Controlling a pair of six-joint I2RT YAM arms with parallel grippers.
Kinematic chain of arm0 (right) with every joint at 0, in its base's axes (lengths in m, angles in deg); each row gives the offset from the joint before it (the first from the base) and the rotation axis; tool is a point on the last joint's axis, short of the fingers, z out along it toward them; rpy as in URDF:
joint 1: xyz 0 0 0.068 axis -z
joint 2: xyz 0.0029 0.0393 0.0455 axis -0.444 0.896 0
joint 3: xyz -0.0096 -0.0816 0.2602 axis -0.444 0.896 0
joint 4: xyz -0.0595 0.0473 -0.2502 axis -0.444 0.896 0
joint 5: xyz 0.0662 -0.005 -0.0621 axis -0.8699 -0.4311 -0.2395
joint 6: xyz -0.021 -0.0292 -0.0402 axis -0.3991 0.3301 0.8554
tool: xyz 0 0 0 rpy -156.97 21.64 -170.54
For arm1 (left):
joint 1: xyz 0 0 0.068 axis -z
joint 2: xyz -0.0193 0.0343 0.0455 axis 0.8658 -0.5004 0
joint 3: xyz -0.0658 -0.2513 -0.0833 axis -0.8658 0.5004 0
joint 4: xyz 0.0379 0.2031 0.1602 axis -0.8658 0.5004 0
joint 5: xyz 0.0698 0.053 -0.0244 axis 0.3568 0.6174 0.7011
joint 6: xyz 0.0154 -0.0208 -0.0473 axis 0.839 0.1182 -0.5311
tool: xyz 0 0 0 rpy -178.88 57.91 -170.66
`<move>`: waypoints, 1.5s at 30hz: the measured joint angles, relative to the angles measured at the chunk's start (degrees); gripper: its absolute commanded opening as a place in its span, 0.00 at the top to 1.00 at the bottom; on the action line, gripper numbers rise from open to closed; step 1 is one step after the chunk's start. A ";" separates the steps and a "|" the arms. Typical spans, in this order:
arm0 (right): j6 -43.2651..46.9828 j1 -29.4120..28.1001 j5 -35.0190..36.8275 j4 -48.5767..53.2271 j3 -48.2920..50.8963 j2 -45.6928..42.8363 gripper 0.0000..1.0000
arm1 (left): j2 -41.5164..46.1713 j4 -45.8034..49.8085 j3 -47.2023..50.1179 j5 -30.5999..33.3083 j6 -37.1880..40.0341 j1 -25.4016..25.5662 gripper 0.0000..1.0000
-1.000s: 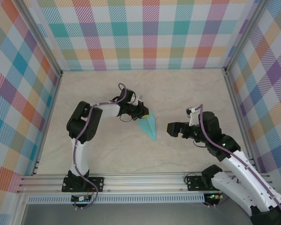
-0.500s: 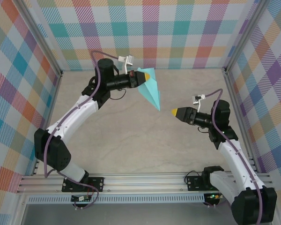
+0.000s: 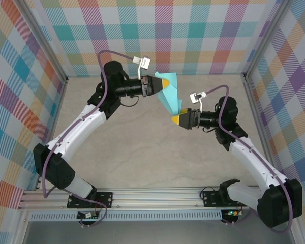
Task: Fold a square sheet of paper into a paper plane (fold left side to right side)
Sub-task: Turn over the paper at the center of the table.
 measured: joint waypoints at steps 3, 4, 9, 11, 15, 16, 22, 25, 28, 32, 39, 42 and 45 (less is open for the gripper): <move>1.51 0.00 0.59 0.83 -1.73 0.85 0.16 | 0.17 0.72 -0.72 -0.26 0.57 0.17 1.00; 2.08 0.00 0.83 1.40 -2.23 0.83 0.21 | 0.20 1.25 -1.01 -0.33 0.68 0.22 1.00; 4.87 -0.07 1.36 3.91 -4.20 0.79 0.42 | 0.17 2.91 -1.66 -0.42 0.85 0.44 1.00; 5.77 -0.13 1.44 5.07 -4.55 0.79 0.49 | 0.17 3.41 -1.68 -0.42 0.87 0.44 1.00; 8.20 -0.28 2.12 8.55 -5.09 0.79 0.67 | -0.26 5.31 -2.23 -0.24 2.05 0.44 0.80; 8.81 -0.28 2.47 9.57 -5.20 0.79 0.72 | -0.33 6.25 -2.51 0.07 2.47 0.44 0.79; 16.11 -1.18 7.08 19.82 -6.56 0.52 0.82 | 0.04 15.54 -4.61 4.42 9.88 0.50 0.36; 20.52 -2.25 11.72 26.29 -7.45 0.17 0.83 | 1.99 22.21 -4.52 10.05 14.56 0.50 0.29; 25.38 -4.59 19.98 34.42 -10.01 0.17 0.84 | 7.78 25.27 -0.72 19.41 18.08 0.50 0.25; 30.32 -13.22 39.10 46.66 -16.52 1.68 0.85 | 21.88 25.29 9.44 32.61 19.06 0.50 0.22; 26.88 -29.94 77.46 69.22 -31.91 20.11 0.85 | 40.63 20.85 21.88 51.52 19.04 0.52 0.19; 22.47 -34.21 89.37 79.23 -37.40 31.78 0.85 | 43.08 20.65 23.89 56.43 19.04 0.52 0.19; 18.73 -36.92 97.00 87.36 -42.95 42.56 0.86 | 43.30 21.00 24.06 59.08 19.04 0.55 0.19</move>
